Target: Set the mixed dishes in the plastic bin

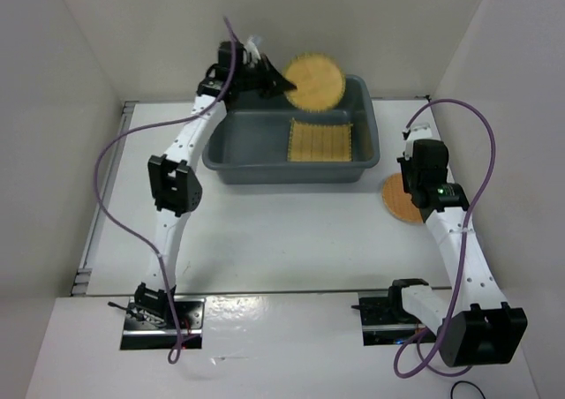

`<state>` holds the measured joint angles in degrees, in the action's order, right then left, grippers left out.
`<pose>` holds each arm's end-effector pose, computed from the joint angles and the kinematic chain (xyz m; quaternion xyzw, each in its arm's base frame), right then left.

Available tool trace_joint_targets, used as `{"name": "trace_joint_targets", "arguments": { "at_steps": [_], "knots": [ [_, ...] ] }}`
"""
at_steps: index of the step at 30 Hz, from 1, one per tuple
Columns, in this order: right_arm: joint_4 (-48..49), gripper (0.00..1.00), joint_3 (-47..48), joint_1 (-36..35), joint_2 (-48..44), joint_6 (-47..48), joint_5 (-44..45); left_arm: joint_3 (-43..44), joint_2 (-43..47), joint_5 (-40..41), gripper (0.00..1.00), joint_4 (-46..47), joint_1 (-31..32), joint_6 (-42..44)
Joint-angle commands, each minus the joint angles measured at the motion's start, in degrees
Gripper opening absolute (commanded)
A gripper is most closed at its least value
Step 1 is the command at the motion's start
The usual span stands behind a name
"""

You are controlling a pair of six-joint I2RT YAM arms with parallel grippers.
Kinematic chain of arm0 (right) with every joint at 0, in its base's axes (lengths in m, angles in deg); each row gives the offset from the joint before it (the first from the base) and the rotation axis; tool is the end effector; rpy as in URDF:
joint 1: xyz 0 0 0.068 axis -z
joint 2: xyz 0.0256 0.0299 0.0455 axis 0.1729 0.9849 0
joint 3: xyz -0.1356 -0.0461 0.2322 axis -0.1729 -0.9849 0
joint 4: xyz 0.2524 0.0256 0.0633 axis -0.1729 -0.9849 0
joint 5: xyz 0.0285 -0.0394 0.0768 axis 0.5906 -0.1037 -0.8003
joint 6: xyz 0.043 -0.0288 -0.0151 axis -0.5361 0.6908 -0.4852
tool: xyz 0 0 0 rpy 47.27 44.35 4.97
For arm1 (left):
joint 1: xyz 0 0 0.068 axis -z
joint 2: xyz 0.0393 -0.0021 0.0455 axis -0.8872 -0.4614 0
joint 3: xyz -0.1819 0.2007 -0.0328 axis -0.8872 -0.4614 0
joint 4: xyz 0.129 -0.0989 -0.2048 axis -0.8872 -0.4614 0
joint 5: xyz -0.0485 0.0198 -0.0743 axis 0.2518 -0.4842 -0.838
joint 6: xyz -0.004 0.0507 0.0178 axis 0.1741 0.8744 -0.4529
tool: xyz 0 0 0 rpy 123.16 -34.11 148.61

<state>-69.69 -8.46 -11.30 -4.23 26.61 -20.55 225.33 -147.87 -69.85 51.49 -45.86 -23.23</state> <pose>0.2125 -0.0045 0.3157 -0.0549 0.8875 -0.1661 0.4264 0.5249 -0.1788 0.3482 -0.0764 0.7868 -0.5278 0.3107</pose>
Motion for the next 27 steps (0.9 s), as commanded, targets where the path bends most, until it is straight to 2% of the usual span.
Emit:
{"name": "trace_joint_targets", "arguments": {
  "at_steps": [1, 3, 5, 6, 8, 16, 22, 27],
  "knots": [
    [2.16, 0.11, 0.14, -0.5, 0.82, -1.32, 2.66, 20.48, -10.98, -5.79, 0.0, -11.42, -0.32, -3.53],
    [2.16, 0.09, 0.14, -1.03, 1.52, -1.32, 4.06, 29.83, -15.7, -1.09, 0.0, -15.31, 0.2, -3.46],
    [2.16, 0.08, 0.14, -1.03, 1.52, -1.93, 4.77, 25.93, -16.93, -2.02, 0.0, -13.49, 0.21, -4.16],
    [2.16, 0.08, 0.14, -1.03, 2.22, -1.94, 5.38, 29.05, -18.78, -2.03, 0.0, -14.1, 0.21, -5.21],
    [2.16, 0.08, 0.14, -1.03, 2.84, -1.94, 5.39, 29.77, -20.97, -3.61, 0.0, -12.26, 0.82, -6.53],
    [2.16, 0.08, 0.14, -1.03, 4.51, -1.94, 5.91, 29.17, -29.07, -5.97, 0.04, -6.21, 2.58, -11.27],
    [2.16, 0.07, 0.14, -1.03, 6.26, -1.94, 6.52, 29.17, -32.94, -8.0, 0.05, -6.81, 6.97, -10.59],
    [2.16, 0.07, 0.14, -1.03, 7.41, -2.47, 6.53, 29.17, -34.26, -8.0, 0.05, -8.31, 7.5, -8.83]
  ]
}}
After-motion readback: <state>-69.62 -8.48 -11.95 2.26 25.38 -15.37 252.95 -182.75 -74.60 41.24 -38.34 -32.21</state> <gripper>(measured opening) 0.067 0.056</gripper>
